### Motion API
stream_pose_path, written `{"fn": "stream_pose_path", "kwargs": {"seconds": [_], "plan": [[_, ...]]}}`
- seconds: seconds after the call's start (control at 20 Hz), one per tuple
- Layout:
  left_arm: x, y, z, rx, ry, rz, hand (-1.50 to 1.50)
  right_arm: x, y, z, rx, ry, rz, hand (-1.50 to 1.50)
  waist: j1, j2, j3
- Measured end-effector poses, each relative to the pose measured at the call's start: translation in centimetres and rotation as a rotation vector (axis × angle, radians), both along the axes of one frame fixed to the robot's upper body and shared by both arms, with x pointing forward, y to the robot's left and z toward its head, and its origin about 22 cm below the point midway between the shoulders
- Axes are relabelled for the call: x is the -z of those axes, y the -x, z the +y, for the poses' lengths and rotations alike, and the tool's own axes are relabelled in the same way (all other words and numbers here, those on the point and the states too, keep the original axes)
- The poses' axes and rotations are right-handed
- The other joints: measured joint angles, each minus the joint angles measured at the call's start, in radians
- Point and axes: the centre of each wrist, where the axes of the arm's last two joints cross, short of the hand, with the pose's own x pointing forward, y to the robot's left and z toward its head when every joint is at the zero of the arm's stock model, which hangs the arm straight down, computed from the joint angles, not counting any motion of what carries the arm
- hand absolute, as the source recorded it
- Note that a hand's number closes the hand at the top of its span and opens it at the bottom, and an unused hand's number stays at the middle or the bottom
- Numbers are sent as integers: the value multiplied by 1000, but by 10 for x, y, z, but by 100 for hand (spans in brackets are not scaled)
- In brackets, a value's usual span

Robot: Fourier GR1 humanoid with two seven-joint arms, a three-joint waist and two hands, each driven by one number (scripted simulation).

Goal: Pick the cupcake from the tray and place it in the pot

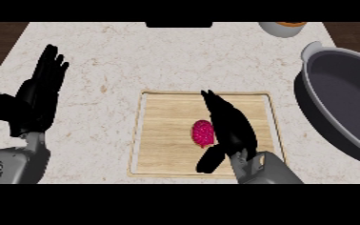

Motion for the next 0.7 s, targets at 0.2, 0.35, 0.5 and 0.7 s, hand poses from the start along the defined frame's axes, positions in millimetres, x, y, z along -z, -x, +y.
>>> {"fn": "stream_pose_path", "kwargs": {"seconds": [0.2,0.35,0.5,0.7], "plan": [[-7,-4,0,-2,2,-2,0,9,-10,1,2,13,7,-150,0,0,0],[0,2,-7,-2,6,-2,0,21,-10,2,11,29,18,-150,0,0,0],[-1,1,-3,-2,4,-2,0,29,-9,3,22,44,27,-150,0,0,0],[-5,0,-4,4,5,0,0,40,-15,-2,24,40,34,150,0,0,0]]}}
